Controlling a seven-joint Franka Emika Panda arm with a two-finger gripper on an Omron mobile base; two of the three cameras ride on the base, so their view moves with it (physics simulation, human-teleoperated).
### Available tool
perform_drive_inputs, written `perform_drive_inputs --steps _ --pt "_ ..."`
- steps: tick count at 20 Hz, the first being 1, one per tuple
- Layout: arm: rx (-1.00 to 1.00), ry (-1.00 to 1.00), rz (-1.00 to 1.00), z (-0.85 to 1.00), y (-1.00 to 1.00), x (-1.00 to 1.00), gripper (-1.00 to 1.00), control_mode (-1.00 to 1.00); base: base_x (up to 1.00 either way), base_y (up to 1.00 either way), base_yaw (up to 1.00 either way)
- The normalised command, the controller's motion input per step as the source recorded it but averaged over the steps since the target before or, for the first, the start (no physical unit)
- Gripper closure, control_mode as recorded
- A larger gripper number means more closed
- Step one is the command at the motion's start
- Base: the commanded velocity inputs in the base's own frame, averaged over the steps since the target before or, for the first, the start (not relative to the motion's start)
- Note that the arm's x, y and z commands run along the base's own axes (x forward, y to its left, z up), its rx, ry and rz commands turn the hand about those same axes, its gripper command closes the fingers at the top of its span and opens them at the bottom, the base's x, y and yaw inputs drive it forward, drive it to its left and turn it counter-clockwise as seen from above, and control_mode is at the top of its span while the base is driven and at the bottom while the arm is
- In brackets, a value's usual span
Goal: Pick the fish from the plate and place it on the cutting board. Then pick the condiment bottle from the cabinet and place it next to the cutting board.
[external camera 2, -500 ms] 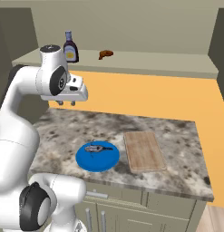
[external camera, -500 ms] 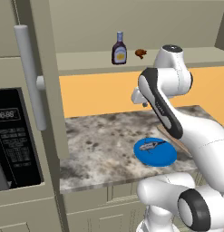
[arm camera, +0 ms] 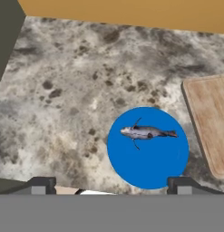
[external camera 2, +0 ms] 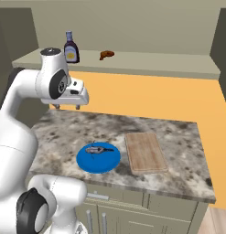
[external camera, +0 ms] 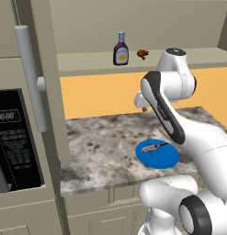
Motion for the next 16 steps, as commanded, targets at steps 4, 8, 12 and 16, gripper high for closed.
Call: perform_drive_inputs --steps 4,8,12,16 --pt "0.0 0.0 -0.02 -0.21 -0.08 -0.15 -1.0 -1.0 0.0 0.0 0.0" --pt "0.01 -0.01 -0.07 -0.22 -0.07 -0.12 -1.0 -1.0 0.0 0.0 0.0" --pt "0.02 0.0 -0.09 -0.17 -0.1 -0.07 -1.0 -1.0 0.0 0.0 0.0" --pt "0.01 0.0 -0.12 -0.2 -0.09 -0.05 -1.0 -1.0 0.0 0.0 0.0"
